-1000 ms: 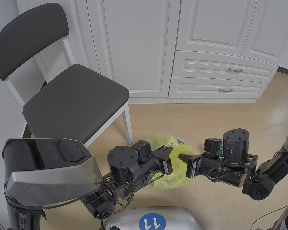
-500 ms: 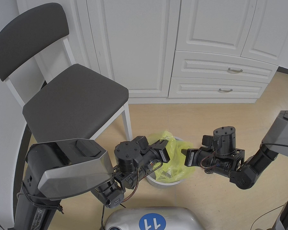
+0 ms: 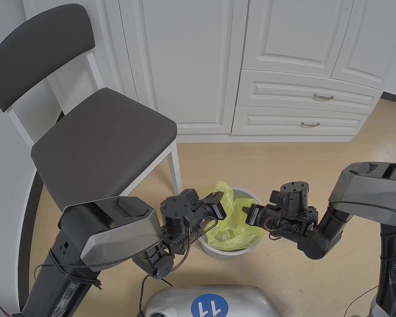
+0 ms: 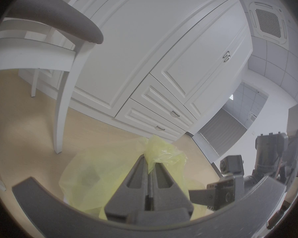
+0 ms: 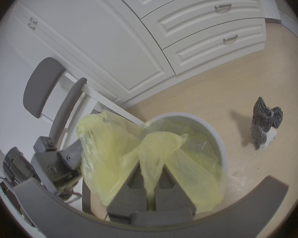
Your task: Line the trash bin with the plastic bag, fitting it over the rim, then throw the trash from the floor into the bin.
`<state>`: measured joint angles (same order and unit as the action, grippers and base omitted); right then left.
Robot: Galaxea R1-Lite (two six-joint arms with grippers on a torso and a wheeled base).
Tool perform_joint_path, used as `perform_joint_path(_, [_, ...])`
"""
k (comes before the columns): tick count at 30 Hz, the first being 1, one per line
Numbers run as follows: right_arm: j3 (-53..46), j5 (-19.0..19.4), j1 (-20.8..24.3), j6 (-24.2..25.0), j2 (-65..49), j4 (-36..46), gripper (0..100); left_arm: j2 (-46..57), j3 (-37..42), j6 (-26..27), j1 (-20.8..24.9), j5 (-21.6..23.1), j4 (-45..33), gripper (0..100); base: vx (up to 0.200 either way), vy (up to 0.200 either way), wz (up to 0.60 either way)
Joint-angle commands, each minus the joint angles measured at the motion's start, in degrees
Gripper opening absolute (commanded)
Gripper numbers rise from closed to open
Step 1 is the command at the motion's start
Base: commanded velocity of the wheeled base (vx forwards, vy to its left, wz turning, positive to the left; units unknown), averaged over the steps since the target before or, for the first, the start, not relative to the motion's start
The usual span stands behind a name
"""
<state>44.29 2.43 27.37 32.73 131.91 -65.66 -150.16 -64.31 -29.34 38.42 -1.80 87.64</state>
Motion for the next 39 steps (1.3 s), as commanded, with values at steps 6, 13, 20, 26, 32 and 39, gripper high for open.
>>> perform_joint_path(6, [2.12, -0.49, 3.66, 3.92, 2.12, -0.44, 0, 5.06, 4.8, 0.43, -2.21, 0.05, 0.08, 0, 0.0, 0.0, 0.0])
perform_joint_path(13, [4.93, -0.49, 0.93, 3.92, 6.51, -0.44, 0, 2.6, 3.84, 0.51, -1.95, 0.13, 0.08, 0, 0.0, 0.0, 0.0])
perform_joint_path(20, [5.46, -0.49, 0.23, 3.92, 7.74, -0.52, 0, 0.75, 2.69, 0.51, -2.04, 0.22, -0.01, 0, 0.0, 0.0, 0.0])
perform_joint_path(26, [5.99, -0.67, 0.14, 3.92, 8.8, -1.14, 0, -0.92, 1.64, 0.51, -2.04, 0.13, -0.1, 0, 0.0, 0.0, 0.0])
perform_joint_path(32, [6.34, -0.93, 0.05, 3.92, 10.47, -2.46, 0, -1.71, 0.85, 0.51, -2.04, 0.13, -0.1, 0, 0.0, 0.0, 0.0])
perform_joint_path(39, [6.78, -0.84, -0.21, 4.01, 10.73, -2.54, 0, -2.85, 0.06, 0.51, -2.04, 0.13, -0.1, 0, 0.0, 0.0, 0.0])
